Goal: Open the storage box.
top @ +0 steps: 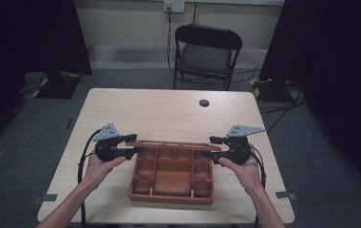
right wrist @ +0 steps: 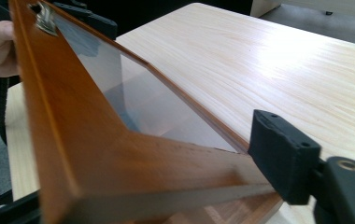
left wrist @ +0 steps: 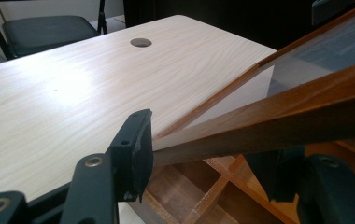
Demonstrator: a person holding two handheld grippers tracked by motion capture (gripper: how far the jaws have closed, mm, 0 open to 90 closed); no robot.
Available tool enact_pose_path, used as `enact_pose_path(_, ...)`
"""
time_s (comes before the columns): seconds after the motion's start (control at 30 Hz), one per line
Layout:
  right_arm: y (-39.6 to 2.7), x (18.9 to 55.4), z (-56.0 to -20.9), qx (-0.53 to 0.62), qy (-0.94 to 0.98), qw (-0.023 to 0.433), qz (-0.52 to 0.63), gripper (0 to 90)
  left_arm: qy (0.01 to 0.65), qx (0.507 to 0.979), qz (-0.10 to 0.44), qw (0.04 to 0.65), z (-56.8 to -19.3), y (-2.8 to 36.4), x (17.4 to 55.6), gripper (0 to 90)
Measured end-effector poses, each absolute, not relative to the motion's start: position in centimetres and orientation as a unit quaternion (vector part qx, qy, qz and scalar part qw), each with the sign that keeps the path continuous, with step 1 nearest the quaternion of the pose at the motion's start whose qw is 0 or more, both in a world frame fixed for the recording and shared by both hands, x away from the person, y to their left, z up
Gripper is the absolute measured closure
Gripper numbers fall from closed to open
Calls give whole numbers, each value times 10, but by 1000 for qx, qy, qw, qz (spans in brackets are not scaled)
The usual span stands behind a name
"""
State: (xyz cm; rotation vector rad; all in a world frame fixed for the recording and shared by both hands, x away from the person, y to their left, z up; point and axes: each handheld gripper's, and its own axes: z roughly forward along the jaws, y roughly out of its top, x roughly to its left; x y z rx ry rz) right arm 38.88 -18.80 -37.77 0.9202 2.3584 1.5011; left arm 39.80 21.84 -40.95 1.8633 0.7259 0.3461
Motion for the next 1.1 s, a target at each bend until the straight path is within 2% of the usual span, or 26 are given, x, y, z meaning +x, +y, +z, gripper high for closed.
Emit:
enact_pose_path(0.27, -190, 397, -382, 322, 793, 97, 509, 432, 311, 771, 137, 539, -411, 217, 405, 432)
enact_pose_path(0.73, -190, 410, -387, 338, 779, 104, 518, 449, 307, 777, 144, 530, -408, 210, 418, 468)
enact_pose_path(1.1, -195, 421, -394, 351, 779, 96, 511, 462, 323, 779, 126, 523, -420, 210, 430, 477)
